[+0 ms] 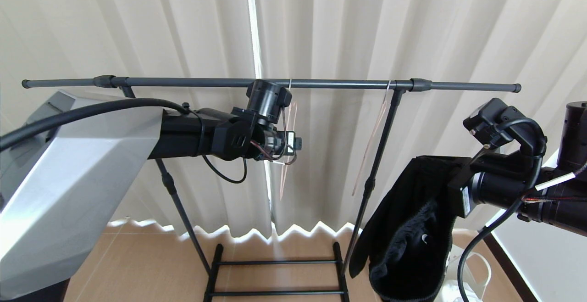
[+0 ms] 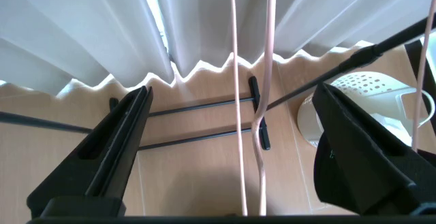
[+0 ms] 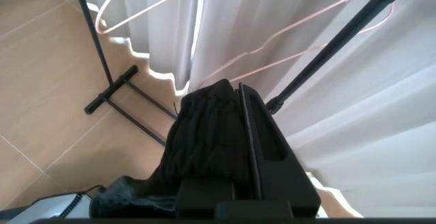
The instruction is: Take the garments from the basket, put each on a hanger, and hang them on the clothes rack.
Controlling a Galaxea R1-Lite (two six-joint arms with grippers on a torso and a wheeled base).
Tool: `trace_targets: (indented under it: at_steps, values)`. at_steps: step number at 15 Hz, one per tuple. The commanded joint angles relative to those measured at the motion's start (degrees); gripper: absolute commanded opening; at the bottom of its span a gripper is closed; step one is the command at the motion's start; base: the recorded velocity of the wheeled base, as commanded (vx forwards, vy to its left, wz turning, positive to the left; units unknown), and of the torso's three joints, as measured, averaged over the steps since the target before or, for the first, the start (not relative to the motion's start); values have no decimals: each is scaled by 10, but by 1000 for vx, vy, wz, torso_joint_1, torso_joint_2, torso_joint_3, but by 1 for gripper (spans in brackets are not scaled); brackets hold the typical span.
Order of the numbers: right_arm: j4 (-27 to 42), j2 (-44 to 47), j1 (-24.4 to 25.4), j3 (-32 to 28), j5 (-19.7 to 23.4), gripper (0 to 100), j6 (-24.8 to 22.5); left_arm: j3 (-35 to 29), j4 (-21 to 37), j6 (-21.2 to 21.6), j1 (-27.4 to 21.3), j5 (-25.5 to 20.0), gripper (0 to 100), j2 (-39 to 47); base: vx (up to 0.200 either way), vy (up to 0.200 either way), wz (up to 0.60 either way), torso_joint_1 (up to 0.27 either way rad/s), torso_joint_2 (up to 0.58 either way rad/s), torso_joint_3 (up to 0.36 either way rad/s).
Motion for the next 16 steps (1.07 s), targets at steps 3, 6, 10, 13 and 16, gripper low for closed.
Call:
trace_targets:
  at_steps: [3, 6, 10, 13, 16]
  values:
    - [0, 4, 0, 1, 0, 0, 0, 0, -53, 8, 0, -2, 100, 33, 0, 0, 0, 0, 0, 0]
    - [0, 6, 0, 0, 0, 0, 0, 3, -89, 32, 0, 2, 100, 49, 0, 0, 0, 0, 0, 0]
    - [0, 6, 0, 0, 0, 0, 0, -1, -130, 59, 1, 30, 100, 71, 0, 0, 0, 0, 0, 0]
    - [0, 6, 0, 0, 0, 0, 0, -6, -140, 62, 2, 32, 100, 73, 0, 0, 0, 0, 0, 0]
    - [0, 5, 0, 0, 0, 0, 0, -8, -139, 62, 8, 41, 100, 74, 0, 0, 0, 0, 0, 0]
